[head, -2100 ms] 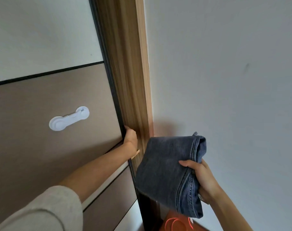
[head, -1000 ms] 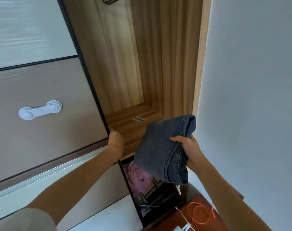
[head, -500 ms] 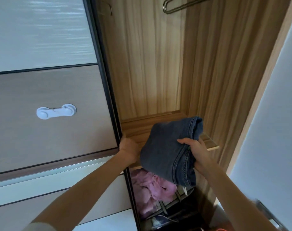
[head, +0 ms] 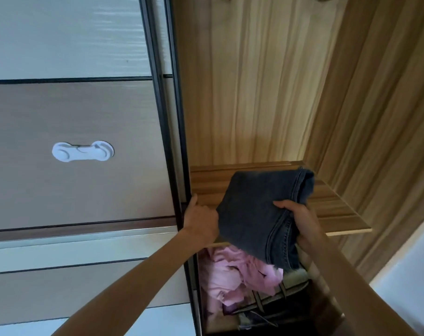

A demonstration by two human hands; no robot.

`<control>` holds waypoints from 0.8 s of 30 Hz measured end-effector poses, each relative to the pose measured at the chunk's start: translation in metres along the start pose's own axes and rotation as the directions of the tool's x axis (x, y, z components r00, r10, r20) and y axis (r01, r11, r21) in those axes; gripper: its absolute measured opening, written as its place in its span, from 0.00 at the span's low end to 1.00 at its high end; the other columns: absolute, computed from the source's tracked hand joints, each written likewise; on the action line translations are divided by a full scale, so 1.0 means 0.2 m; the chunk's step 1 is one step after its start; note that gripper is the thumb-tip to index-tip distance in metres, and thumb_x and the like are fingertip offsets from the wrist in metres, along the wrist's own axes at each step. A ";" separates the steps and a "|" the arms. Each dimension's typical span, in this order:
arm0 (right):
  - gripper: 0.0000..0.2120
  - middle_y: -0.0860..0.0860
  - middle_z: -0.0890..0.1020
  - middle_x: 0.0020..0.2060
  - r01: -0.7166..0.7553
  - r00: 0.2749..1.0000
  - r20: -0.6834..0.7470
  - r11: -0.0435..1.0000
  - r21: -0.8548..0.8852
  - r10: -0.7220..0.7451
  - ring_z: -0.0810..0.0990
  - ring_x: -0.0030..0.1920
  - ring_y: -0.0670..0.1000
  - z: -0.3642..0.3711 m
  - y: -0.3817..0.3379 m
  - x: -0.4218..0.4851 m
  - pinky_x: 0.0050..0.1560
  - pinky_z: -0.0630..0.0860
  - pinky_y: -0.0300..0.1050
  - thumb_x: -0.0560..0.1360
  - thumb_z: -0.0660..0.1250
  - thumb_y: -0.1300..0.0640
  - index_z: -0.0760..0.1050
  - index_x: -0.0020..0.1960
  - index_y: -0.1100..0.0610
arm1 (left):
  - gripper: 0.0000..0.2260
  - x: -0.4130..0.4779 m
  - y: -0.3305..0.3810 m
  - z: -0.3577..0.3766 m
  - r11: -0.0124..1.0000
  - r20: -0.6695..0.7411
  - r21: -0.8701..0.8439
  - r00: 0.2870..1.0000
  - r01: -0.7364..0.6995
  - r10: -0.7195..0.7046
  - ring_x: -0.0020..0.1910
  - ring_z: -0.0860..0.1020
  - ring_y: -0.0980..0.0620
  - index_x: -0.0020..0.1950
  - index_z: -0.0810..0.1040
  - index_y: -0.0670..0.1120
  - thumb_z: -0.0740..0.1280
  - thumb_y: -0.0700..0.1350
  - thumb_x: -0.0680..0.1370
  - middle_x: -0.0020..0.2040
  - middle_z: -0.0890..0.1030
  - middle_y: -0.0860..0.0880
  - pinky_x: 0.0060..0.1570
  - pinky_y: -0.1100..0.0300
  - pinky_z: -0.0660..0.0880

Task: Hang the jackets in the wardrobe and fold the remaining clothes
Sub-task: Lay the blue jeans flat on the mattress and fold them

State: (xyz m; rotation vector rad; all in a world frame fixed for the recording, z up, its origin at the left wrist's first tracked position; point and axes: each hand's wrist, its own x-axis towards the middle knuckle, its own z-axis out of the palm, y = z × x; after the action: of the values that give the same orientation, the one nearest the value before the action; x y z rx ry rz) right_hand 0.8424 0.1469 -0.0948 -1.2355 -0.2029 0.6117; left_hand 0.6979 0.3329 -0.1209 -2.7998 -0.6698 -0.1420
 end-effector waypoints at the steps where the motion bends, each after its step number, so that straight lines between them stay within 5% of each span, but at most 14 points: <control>1: 0.22 0.59 0.85 0.52 -0.008 1.000 0.009 1.000 0.004 0.008 0.85 0.49 0.60 0.01 0.01 0.03 0.37 0.82 0.47 0.69 0.72 0.65 0.77 0.63 0.59 | 0.13 0.00 -0.02 0.01 0.994 -0.035 -0.101 0.999 0.032 -0.036 0.54 0.79 0.49 0.46 0.81 0.50 0.57 0.49 0.81 0.46 0.84 0.50 0.69 0.53 0.57; 3: 0.24 0.59 0.85 0.53 -0.030 0.999 0.029 0.999 0.010 0.030 0.84 0.51 0.61 0.01 0.04 0.10 0.39 0.82 0.48 0.68 0.73 0.64 0.77 0.63 0.59 | 0.14 0.01 -0.04 0.03 0.900 0.011 -0.417 0.991 0.128 -0.136 0.50 0.80 0.46 0.47 0.81 0.46 0.58 0.49 0.82 0.47 0.84 0.46 0.53 0.58 0.68; 4: 0.25 0.60 0.84 0.54 -0.044 0.998 0.042 0.999 0.014 0.044 0.84 0.52 0.61 0.01 0.05 0.13 0.41 0.82 0.49 0.66 0.74 0.63 0.77 0.63 0.60 | 0.14 0.02 -0.05 0.05 0.774 0.085 -0.603 0.981 0.191 -0.175 0.49 0.80 0.46 0.48 0.80 0.45 0.58 0.50 0.83 0.48 0.83 0.44 0.48 0.59 0.70; 6: 0.28 0.60 0.84 0.55 -0.081 0.995 0.060 0.997 0.015 0.080 0.83 0.54 0.62 0.03 0.08 0.20 0.45 0.81 0.51 0.63 0.75 0.60 0.78 0.63 0.61 | 0.15 0.06 -0.07 0.12 0.449 0.209 -0.853 0.962 0.266 -0.173 0.57 0.79 0.50 0.59 0.78 0.47 0.61 0.55 0.81 0.57 0.82 0.46 0.56 0.56 0.75; 9: 0.23 0.60 0.84 0.55 -0.146 0.983 0.119 0.989 0.033 0.142 0.84 0.53 0.62 0.08 0.11 0.30 0.49 0.80 0.53 0.67 0.72 0.59 0.78 0.62 0.61 | 0.29 0.10 -0.11 0.19 0.127 0.326 -0.928 0.928 0.350 -0.179 0.68 0.71 0.53 0.75 0.68 0.52 0.65 0.62 0.76 0.70 0.73 0.54 0.70 0.54 0.67; 11: 0.15 0.59 0.86 0.51 -0.219 0.960 0.186 0.975 0.040 0.208 0.85 0.47 0.59 0.13 0.13 0.36 0.48 0.80 0.51 0.73 0.67 0.60 0.79 0.58 0.62 | 0.32 0.15 -0.15 0.24 -0.053 0.445 -0.893 0.857 0.447 -0.260 0.68 0.73 0.50 0.73 0.69 0.52 0.68 0.65 0.73 0.69 0.74 0.54 0.71 0.50 0.68; 13: 0.12 0.59 0.86 0.49 -0.272 0.937 0.237 0.962 0.027 0.258 0.86 0.45 0.58 0.19 0.15 0.42 0.49 0.79 0.53 0.75 0.65 0.60 0.79 0.56 0.62 | 0.24 0.19 -0.21 0.29 -0.222 0.573 -0.819 0.751 0.529 -0.327 0.65 0.76 0.47 0.67 0.72 0.53 0.71 0.61 0.75 0.63 0.77 0.53 0.67 0.48 0.73; 16: 0.18 0.60 0.85 0.53 -0.320 0.911 0.266 0.947 -0.026 0.315 0.84 0.52 0.62 0.30 0.19 0.54 0.59 0.77 0.59 0.72 0.68 0.57 0.78 0.60 0.63 | 0.18 0.21 -0.32 0.34 -0.318 0.614 -0.789 0.696 0.526 -0.372 0.60 0.78 0.46 0.61 0.76 0.51 0.74 0.54 0.75 0.60 0.79 0.51 0.65 0.45 0.75; 19: 0.15 0.59 0.86 0.49 -0.365 0.873 0.321 0.928 -0.067 0.367 0.86 0.45 0.59 0.42 0.22 0.65 0.51 0.78 0.53 0.74 0.66 0.59 0.79 0.58 0.63 | 0.07 0.21 -0.41 0.37 -0.345 0.599 -0.800 0.687 0.491 -0.411 0.54 0.79 0.48 0.54 0.78 0.52 0.71 0.50 0.78 0.57 0.81 0.49 0.63 0.47 0.76; 24: 0.15 0.60 0.85 0.51 -0.438 0.815 0.352 0.887 -0.147 0.461 0.83 0.51 0.61 0.55 0.32 0.75 0.53 0.78 0.53 0.73 0.67 0.57 0.80 0.58 0.62 | 0.14 0.18 -0.51 0.43 -0.282 0.588 -0.808 0.678 0.517 -0.442 0.55 0.79 0.51 0.63 0.75 0.52 0.69 0.52 0.79 0.60 0.80 0.50 0.61 0.50 0.78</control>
State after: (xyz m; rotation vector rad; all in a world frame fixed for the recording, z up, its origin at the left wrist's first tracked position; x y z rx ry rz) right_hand 0.8945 0.3294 -0.1435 -1.2191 -0.2529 1.2734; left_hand 0.6856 0.4599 -0.1748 -3.2648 -2.7992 -1.2181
